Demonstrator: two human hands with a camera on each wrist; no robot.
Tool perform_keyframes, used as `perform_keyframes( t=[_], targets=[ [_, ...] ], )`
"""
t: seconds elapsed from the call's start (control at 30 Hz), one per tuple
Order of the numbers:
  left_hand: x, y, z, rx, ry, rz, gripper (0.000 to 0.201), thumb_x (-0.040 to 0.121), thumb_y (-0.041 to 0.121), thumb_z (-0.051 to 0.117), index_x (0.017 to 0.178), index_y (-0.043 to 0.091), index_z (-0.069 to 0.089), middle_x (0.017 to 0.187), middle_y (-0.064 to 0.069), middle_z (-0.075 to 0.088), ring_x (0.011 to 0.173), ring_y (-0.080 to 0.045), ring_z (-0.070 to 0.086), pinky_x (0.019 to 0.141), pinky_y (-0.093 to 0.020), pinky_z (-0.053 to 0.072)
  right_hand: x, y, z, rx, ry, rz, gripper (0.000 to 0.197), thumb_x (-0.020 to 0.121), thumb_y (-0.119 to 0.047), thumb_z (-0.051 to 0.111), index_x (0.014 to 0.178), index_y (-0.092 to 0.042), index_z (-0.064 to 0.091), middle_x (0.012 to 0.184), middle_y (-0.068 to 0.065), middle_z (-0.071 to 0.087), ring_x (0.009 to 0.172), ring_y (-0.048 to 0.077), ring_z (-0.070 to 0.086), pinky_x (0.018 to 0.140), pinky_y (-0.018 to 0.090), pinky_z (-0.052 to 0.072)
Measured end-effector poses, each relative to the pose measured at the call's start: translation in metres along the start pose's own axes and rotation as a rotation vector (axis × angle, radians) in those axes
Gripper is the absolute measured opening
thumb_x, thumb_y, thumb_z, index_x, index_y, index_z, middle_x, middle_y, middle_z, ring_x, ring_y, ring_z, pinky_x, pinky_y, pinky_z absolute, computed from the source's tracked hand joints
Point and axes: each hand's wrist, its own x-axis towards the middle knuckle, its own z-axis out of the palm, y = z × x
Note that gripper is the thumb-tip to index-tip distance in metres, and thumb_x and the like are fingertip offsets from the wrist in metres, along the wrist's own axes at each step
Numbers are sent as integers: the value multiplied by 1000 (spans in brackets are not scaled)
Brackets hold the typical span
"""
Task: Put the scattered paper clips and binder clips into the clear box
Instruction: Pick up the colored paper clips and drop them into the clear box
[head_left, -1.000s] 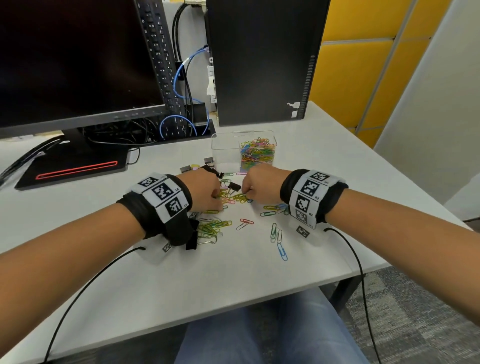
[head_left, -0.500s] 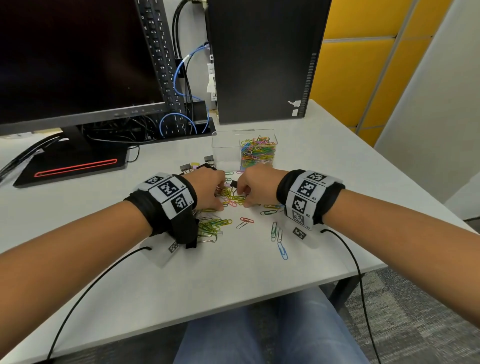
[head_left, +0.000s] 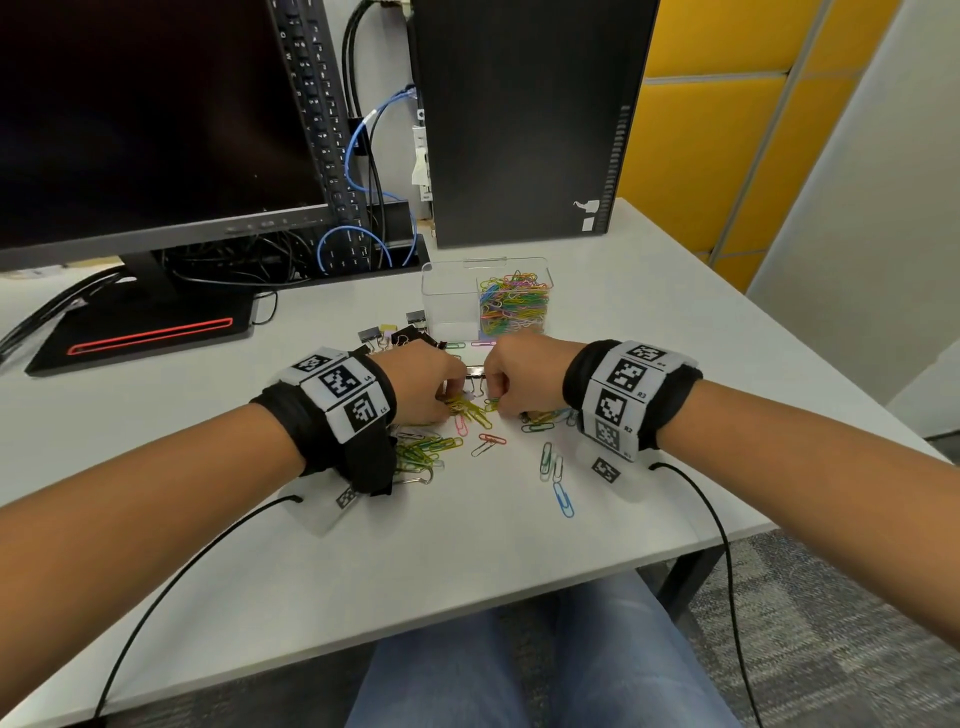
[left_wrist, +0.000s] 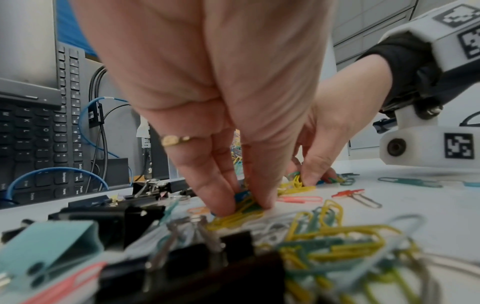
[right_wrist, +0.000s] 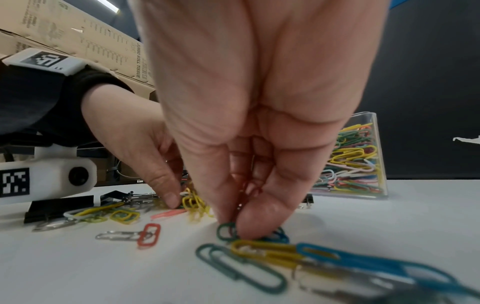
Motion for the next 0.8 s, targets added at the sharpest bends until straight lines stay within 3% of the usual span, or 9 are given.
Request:
perform_keyframes(
  t=[0.13, 0.23, 0.3, 0.4, 0.5, 0.63, 0.7, 0.8],
  targets=[
    [-1, 1, -1, 11, -2, 28, 12, 81, 21, 63, 83, 25, 51, 75, 10, 50, 78, -15, 52, 73, -28, 48, -2, 5, -3, 64, -15, 13, 11, 80, -7, 68, 90, -12, 70, 95, 8, 72, 74, 19, 64, 72, 29, 55],
    [1, -1, -2, 22, 29, 36, 14, 82, 21, 62, 81, 25, 49, 71, 11, 46, 76, -15, 50, 71, -26, 45, -5, 11, -6, 120, -15, 30, 12, 79, -3, 66, 79, -16, 66, 83, 9, 72, 62, 16, 64, 68, 28, 57],
    [2, -3, -5, 27, 65, 36, 13, 83, 22, 61, 80, 24, 48, 68, 12, 44, 74, -15, 48, 69, -25, 43, -6, 15, -10, 170, -3, 39, 19, 77, -1, 68, 71, -18, 63, 72, 2, 67, 56, 13, 62, 59, 22, 55],
    [3, -5, -15, -3, 135, 30, 8, 83, 24, 63, 83, 21, 55, 71, 10, 49, 75, -15, 49, 70, -25, 43, -8, 20, -19, 231, 47, 62, 12, 79, -2, 69, 78, -13, 67, 68, -5, 62, 53, 8, 62, 59, 18, 54],
    [6, -4, -32, -74, 249, 14, 11, 83, 18, 61, 93, 14, 64, 81, 2, 56, 77, -16, 52, 70, -24, 40, -8, 25, -33, 279, 150, 92, 8, 81, -3, 69, 85, -9, 70, 74, -1, 64, 58, 11, 64, 65, 22, 56],
    [15, -2, -51, -183, 441, 10, 15, 81, 13, 63, 95, 11, 67, 83, -2, 64, 80, -18, 60, 74, -23, 48, -2, 34, -58, 224, 429, 121, 9, 82, -6, 68, 88, -9, 73, 82, -2, 62, 77, 12, 59, 74, 23, 50],
    [22, -2, -58, -231, 523, -10, 14, 80, 12, 63, 94, 11, 68, 81, -1, 63, 77, -16, 59, 79, -23, 48, 7, 39, -67, 220, 533, 136, 8, 84, -7, 67, 90, -8, 73, 86, -1, 64, 84, 14, 60, 82, 26, 52],
    [34, -1, -62, -307, 639, -40, 13, 81, 13, 63, 92, 10, 67, 78, 0, 62, 75, -13, 56, 84, -23, 47, 21, 44, -70, 157, 550, 162, 14, 86, -9, 63, 95, -7, 74, 99, 6, 70, 97, 21, 64, 92, 33, 52]
  ],
)
